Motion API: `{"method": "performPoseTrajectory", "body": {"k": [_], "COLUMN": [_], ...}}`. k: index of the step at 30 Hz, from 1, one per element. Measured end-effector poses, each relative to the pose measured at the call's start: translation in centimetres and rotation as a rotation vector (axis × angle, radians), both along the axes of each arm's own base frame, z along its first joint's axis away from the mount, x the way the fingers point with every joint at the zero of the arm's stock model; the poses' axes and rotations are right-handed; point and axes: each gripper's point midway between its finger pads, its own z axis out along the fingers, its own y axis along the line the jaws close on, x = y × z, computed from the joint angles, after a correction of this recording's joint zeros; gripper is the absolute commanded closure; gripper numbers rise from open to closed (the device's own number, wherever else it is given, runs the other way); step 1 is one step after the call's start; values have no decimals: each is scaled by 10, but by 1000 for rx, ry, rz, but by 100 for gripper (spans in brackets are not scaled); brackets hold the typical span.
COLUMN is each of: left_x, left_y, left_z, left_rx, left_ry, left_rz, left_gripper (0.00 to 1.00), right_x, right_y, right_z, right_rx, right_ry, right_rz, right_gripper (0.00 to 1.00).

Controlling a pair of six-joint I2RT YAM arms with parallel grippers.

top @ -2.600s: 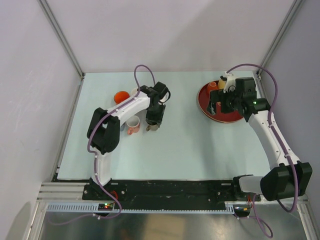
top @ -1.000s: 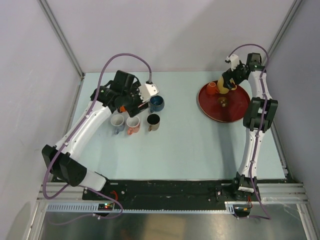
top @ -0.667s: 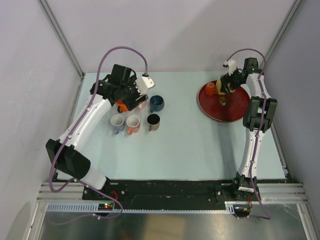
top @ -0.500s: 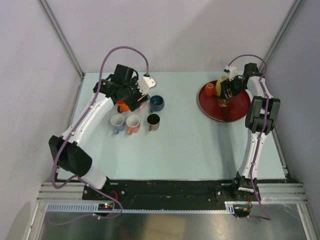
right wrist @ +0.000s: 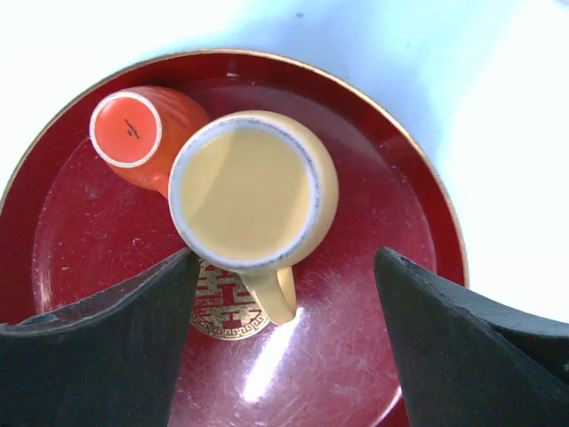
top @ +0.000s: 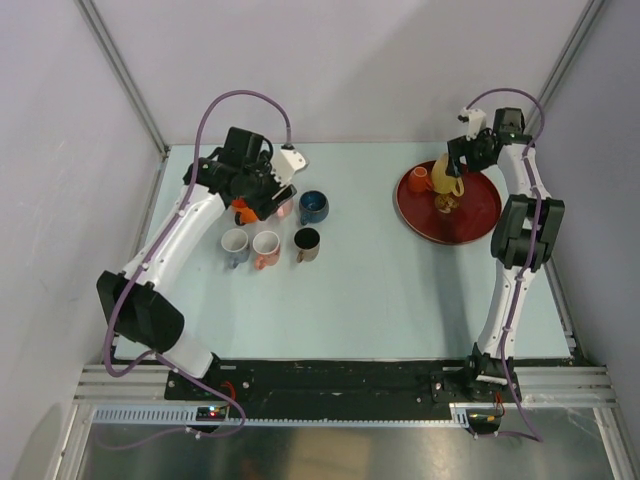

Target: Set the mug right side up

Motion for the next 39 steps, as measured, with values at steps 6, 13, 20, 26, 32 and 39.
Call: {"method": "performPoseTrajectory", "body": {"k": [6, 13, 20, 26, 32, 39], "left_x": [-1, -2, -2, -4, 11, 42], "left_y": [2, 3, 2, -3, -27, -62], "left_z": [3, 7, 7, 7, 34, 67], "left_rx": [-2, -10, -20, -56, -164, -402], "left_ry": [-7, -15, -10, 8, -9, 3], "left_rz": [13, 24, 35, 43, 27, 81], "left_gripper": [28, 28, 29, 29, 29, 28], "right_x": [-1, -11, -23, -32, -67, -99], "right_y": [-2, -3, -7, -9, -1, 35], "right_z": [-37, -54, -71, -68, -54, 36], "right_rx": [-17, -11, 12, 18, 26, 65], "right_ry": [68, 116, 165, 179, 245, 179], "right_rz": [-16, -27, -50, -66, -63, 15], "right_gripper": [30, 58, 81, 98, 100, 100]}}
